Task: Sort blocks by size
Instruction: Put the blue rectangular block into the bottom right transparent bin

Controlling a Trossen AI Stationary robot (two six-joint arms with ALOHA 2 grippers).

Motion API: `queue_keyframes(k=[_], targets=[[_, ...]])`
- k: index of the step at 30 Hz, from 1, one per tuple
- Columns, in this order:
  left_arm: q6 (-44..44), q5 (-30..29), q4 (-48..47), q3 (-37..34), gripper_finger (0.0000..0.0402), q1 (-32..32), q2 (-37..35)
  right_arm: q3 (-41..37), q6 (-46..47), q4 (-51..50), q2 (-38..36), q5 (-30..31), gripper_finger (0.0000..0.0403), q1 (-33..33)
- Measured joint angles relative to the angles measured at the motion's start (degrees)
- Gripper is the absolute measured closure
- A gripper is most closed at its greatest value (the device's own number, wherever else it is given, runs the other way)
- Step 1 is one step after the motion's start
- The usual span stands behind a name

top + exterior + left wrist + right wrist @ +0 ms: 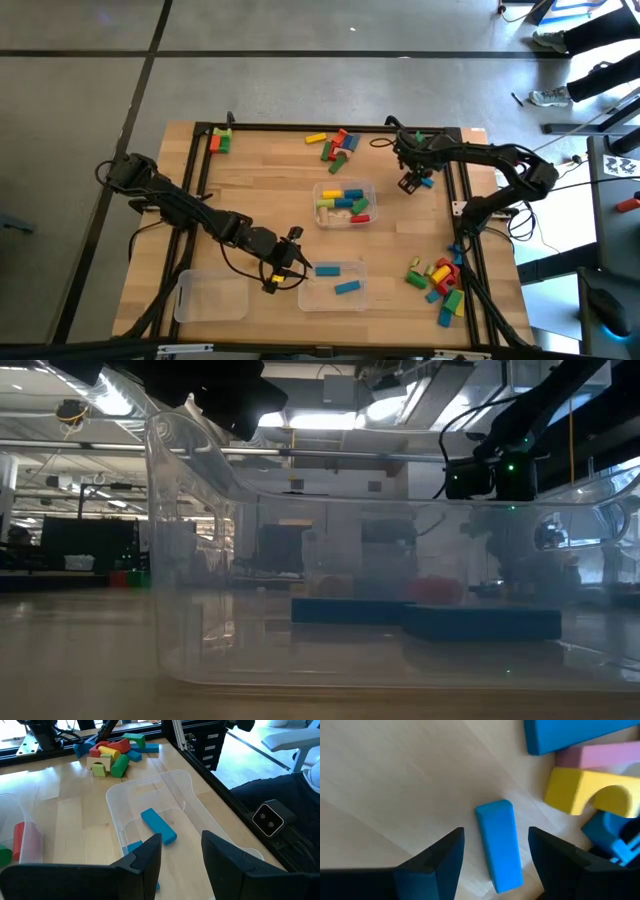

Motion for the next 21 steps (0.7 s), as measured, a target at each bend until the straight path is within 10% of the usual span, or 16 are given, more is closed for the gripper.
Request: queue_keyframes(k=[21], targets=[[-0.09, 0.00, -0.02, 0.02, 0.0266, 0.00, 0.00, -1.02, -1.89, 2.21, 4.60, -8.64, 0.0234, -5.79]])
